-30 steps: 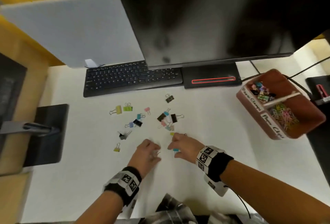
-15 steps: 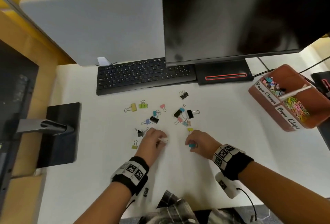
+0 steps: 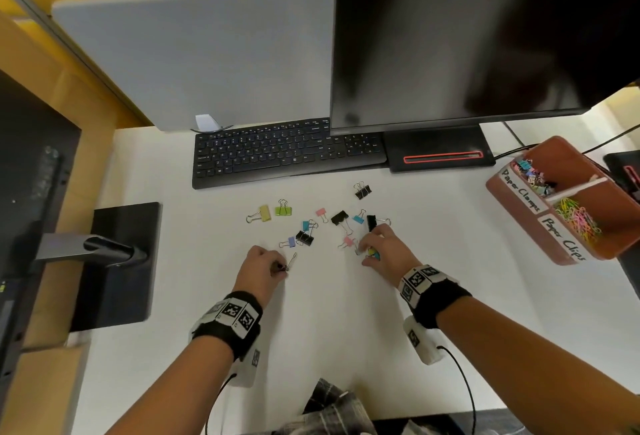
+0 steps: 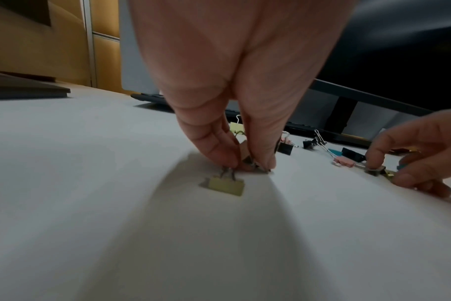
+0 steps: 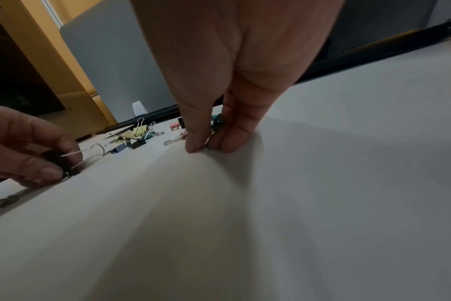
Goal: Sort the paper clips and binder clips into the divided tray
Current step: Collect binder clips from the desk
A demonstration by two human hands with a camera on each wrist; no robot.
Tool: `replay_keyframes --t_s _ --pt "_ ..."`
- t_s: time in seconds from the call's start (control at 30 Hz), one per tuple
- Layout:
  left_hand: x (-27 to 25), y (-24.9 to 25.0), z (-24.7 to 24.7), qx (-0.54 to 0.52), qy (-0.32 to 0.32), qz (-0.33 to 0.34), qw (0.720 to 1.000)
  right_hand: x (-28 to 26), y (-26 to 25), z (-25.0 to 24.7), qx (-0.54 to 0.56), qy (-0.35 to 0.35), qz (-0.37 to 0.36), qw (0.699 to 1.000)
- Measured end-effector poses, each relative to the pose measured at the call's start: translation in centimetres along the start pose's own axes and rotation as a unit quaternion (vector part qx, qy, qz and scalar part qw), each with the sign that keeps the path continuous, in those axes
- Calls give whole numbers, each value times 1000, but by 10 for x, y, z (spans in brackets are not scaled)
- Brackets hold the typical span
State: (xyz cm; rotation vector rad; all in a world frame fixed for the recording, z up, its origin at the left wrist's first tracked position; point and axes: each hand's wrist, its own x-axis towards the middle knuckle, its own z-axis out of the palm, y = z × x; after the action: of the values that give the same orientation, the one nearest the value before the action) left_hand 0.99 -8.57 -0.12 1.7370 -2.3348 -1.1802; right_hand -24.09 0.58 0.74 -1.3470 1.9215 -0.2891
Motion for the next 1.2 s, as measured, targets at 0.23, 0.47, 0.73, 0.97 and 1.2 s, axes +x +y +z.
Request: replay_keyframes --t_s 0.23,0.47,0.73,0.97,1.2 --pt "0 6 2 -48 -4 24 999 8 0 0 -32 3 2 999" --pt "-9 36 -6 -93 23 51 994 9 10 -6 -11 13 -9 1000" --pt "8 161 16 -131 -48 160 977 -32 58 -99 39 163 -18 986" --pt "60 360 87 -241 -101 214 941 -59 131 -234 1 321 120 939" --pt "91 434 121 -159 -145 167 962 -32 157 -273 -9 220 198 955"
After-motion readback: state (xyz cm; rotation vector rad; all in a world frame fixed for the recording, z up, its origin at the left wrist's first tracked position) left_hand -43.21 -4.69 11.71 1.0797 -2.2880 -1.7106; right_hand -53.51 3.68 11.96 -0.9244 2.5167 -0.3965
